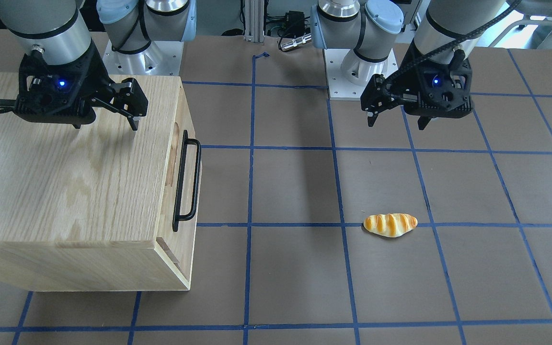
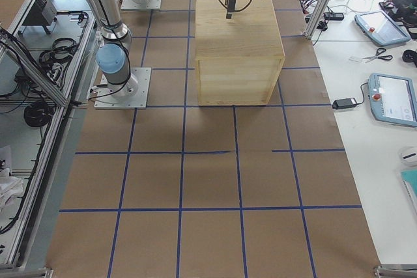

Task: Open upper drawer
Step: 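Move the left gripper toward the black drawer handle on the cabinet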

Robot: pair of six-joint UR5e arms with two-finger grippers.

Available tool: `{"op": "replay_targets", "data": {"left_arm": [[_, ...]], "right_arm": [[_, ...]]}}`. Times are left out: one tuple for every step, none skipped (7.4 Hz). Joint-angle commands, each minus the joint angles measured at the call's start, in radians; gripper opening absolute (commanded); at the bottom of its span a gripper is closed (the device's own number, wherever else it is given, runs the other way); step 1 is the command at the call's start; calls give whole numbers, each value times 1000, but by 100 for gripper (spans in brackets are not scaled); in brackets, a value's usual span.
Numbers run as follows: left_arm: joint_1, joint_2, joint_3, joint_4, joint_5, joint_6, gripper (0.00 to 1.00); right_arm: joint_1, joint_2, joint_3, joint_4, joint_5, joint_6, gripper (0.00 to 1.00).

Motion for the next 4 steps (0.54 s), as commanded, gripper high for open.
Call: {"op": "replay_targets", "data": {"left_arm": [[-17, -50, 16, 75, -10, -109, 100], [-39, -88, 42, 86, -19, -150, 100], [-107, -122, 56, 116, -71, -259, 100], [-176, -170, 56, 206, -77, -328, 100]], "right_arm": [[0, 0, 1, 0, 0, 0, 100], [0, 0, -1, 0, 0, 0, 100], [0, 0, -1, 0, 0, -1, 100], [0, 0, 1, 0, 0, 0, 100]]}}
